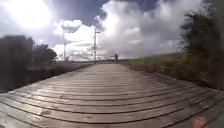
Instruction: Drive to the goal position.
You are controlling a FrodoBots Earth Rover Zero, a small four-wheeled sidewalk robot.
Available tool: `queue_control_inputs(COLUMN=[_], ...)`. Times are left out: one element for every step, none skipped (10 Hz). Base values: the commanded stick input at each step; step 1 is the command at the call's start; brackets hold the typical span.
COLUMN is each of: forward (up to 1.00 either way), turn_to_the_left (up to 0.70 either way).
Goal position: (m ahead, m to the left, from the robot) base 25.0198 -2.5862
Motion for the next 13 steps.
queue_control_inputs(forward=[0.85,0.85,0.85,0.85,0.85,0.85,0.85,0.85,0.85,0.85,0.85,0.85,0.85], turn_to_the_left=[0.00,0.00,0.00,0.00,0.00,0.00,0.00,0.00,0.00,0.00,0.00,-0.01,-0.03])
